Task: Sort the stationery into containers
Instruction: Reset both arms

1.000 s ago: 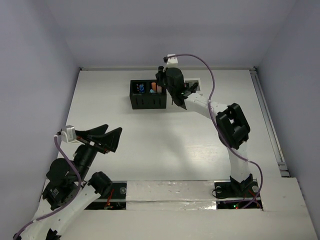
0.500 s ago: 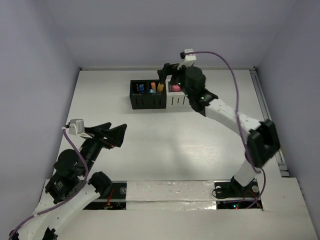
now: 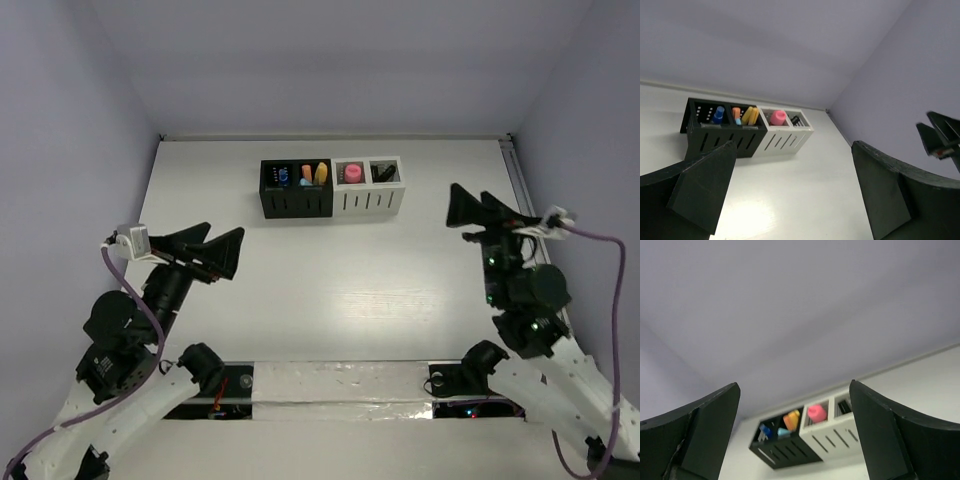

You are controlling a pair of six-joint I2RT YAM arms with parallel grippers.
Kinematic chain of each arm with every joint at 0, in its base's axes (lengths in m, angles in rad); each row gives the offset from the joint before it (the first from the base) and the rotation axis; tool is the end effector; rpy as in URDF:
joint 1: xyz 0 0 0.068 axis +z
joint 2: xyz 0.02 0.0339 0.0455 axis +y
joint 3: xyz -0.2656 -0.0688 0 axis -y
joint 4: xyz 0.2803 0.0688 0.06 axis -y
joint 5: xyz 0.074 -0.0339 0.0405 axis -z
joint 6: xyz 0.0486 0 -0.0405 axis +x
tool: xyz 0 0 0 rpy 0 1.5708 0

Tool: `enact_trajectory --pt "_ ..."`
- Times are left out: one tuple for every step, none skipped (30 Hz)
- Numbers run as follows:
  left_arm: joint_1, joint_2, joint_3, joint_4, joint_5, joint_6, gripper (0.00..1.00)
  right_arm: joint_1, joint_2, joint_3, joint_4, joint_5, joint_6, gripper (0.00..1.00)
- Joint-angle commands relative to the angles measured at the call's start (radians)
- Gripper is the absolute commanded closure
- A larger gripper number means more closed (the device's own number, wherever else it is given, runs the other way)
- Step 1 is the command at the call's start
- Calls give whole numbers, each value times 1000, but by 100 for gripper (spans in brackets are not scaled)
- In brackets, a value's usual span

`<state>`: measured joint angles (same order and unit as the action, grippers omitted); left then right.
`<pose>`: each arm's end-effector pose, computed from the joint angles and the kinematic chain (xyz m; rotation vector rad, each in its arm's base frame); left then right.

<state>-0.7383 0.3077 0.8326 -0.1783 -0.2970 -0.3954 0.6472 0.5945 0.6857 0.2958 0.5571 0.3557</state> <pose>0.0781 -0.0519 0.4273 -0.0493 1.2792 -0.7996 0.1594 0.0883 0.3910 0.3203 1.2215 0.5394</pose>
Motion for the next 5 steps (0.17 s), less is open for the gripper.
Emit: enact_trajectory --pt "-1 34 42 94 -13 47 1 -4 -145 -44 3 124 5 3" --pt "-1 37 34 100 -19 47 1 -4 -156 -43 -13 130 6 2" --pt "-1 39 27 112 -33 40 1 -4 -157 -37 -32 132 5 0" --pt "-1 39 17 121 -37 24 1 -4 -154 -28 -84 132 9 0" --pt "-1 34 -6 132 -37 21 1 -4 -135 0 -111 133 14 0"
